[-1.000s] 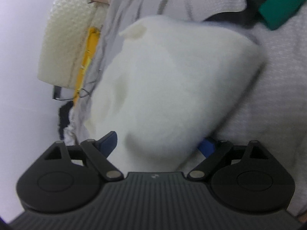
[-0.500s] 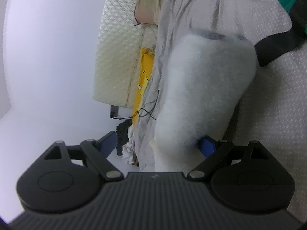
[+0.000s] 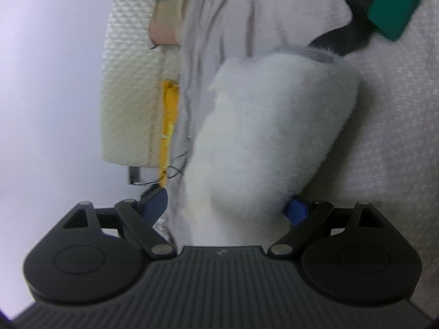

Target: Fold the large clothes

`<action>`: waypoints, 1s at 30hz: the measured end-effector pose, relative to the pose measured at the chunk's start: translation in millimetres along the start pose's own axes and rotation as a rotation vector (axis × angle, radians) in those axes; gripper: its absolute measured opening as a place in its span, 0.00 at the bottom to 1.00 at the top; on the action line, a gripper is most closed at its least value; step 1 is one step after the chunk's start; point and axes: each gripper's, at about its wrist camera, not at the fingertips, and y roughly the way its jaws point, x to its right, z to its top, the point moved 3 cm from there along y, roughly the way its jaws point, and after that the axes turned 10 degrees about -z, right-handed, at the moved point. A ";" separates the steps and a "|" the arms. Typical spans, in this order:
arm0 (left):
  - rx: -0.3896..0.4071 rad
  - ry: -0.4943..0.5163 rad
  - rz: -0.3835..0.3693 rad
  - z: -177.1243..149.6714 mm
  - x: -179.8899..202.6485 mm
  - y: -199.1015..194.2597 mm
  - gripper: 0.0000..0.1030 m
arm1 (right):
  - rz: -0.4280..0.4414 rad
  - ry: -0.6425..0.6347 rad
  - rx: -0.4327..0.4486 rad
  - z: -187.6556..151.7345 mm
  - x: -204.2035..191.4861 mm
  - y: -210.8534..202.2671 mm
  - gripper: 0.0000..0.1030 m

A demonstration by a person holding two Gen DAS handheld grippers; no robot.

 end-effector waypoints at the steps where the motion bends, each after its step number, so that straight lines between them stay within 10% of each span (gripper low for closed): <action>1: 0.009 0.009 0.023 2.0 -0.5 0.3 0.75 | -0.026 0.000 0.013 1.3 2.8 0.7 0.87; 12: 0.090 0.152 0.052 14.5 15.2 -7.2 0.33 | -0.107 -0.166 0.096 -1.9 -13.3 -3.3 0.37; 30: 0.155 0.263 -0.106 -17.4 58.6 -114.5 0.29 | 0.006 -0.215 0.147 -38.7 -19.9 -108.0 0.31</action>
